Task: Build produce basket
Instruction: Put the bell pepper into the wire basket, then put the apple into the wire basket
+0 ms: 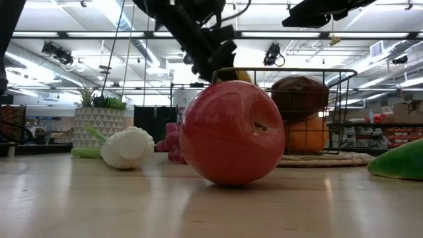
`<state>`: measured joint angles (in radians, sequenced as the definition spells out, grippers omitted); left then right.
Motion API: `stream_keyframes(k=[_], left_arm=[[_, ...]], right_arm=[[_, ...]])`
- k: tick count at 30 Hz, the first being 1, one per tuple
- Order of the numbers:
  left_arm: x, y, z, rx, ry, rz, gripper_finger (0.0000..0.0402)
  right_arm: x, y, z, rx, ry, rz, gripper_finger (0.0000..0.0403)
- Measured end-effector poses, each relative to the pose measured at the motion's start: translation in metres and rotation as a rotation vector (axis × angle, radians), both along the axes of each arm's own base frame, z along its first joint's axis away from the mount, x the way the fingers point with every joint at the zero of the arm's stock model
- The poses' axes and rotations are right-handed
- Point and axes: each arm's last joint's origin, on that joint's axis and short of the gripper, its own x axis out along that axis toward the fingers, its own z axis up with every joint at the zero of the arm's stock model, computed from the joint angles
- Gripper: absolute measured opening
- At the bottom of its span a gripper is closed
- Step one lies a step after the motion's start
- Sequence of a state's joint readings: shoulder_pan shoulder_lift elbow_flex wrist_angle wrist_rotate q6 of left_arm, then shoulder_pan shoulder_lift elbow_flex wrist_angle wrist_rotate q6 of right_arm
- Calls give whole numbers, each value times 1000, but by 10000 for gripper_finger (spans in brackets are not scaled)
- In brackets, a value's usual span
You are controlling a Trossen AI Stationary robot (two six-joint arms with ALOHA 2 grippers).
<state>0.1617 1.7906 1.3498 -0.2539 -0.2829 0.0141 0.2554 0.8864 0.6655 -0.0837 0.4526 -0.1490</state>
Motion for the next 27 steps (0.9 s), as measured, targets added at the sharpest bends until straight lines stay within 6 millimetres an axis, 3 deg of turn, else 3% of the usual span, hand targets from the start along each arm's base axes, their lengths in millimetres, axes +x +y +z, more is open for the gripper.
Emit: stream_keyframes(k=[8,16,20,27], left_arm=[[4,5,-11,-45,0,30,331],[4,5,-11,-55,5,38,391],[4,4,-11,-47,7,30,395],[-10,3,19,44,-28,24,399]], right_arm=[[0,0,0,0,0,0,334],[0,0,0,0,1,0,334],[0,0,0,0,1,0,334],[0,0,0,7,1,-2,334]])
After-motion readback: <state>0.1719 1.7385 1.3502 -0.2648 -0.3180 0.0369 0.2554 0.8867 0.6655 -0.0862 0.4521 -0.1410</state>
